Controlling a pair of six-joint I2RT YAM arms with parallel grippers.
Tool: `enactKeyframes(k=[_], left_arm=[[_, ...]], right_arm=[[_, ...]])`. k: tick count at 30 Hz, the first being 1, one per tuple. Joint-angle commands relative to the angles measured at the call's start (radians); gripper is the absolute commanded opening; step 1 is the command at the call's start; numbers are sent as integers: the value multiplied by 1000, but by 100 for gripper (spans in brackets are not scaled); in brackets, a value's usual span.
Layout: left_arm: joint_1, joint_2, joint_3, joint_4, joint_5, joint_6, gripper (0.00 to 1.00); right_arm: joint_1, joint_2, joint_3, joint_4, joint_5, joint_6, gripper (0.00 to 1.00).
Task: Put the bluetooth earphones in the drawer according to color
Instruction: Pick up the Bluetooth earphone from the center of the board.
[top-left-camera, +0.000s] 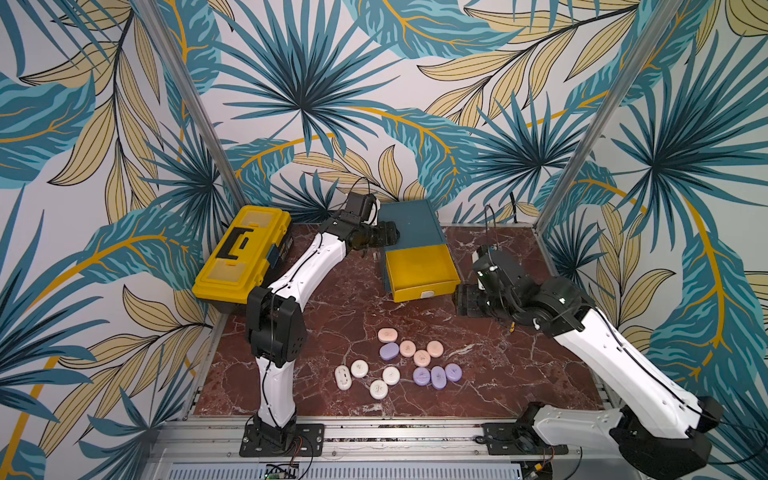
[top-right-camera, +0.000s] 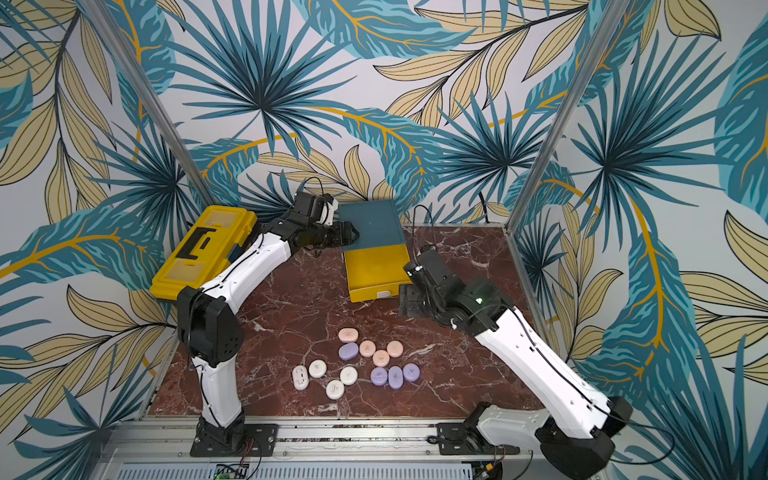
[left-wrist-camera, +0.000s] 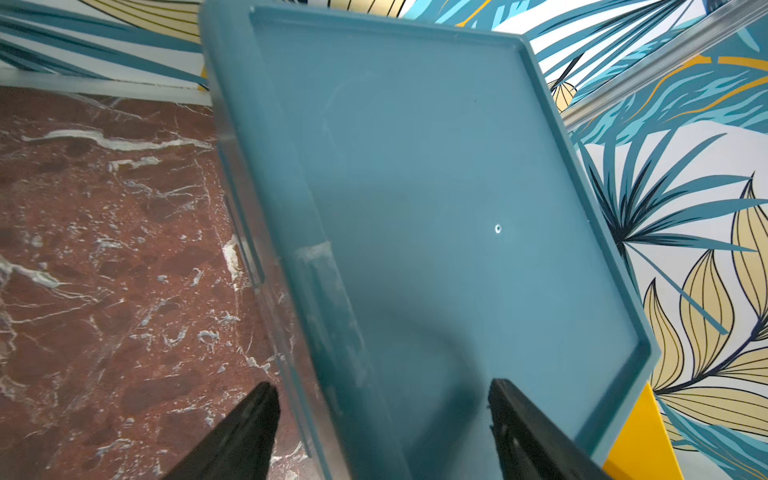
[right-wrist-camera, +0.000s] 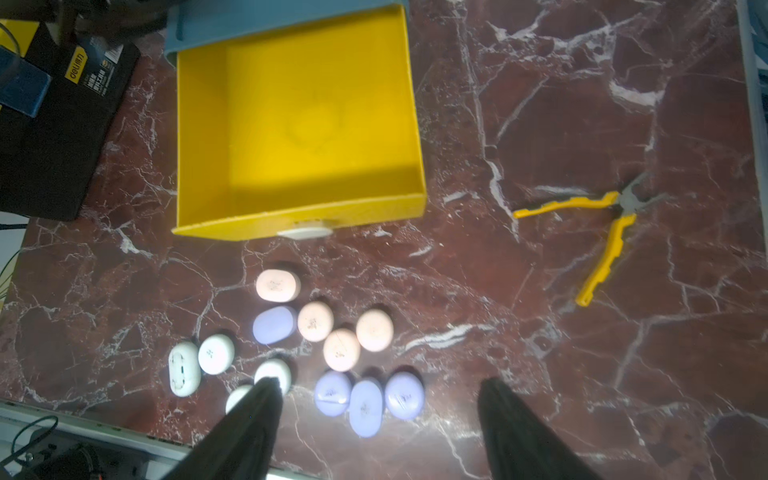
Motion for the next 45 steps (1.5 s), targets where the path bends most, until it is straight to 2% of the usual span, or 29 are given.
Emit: enactKeyframes(k=[1,4,8,11,15,20,26,32,45], left_arm=[[26,-130,-40,16,-39,14,90],[53,-214,-93,29,-52,21,93],[113,-399,-260,51,-72,29,93],[156,-577,-460,48,-112,46,88],[166,-769,-682,-20,-152,66,79],[168,-909,-880,-99,-139,64,77],[171,-988,-989,-135,-178,73,82],[177,-983,-1053,-97,-148,55,84],[182,-978,-1064,-99,-141,62,85]], right_arm=[[5,-52,-116,-98,2,66,80],[4,-82,-186,-123,-33,90,81],[4,-99,-308,-134,-92,129,81],[4,-118,-406,-129,-117,199,79],[4,-137,-524,-37,-197,260,70],[7,-63,-597,53,-246,253,70],[13,41,-626,162,-286,235,75],[22,155,-626,264,-318,213,82],[24,312,-641,323,-258,228,83]])
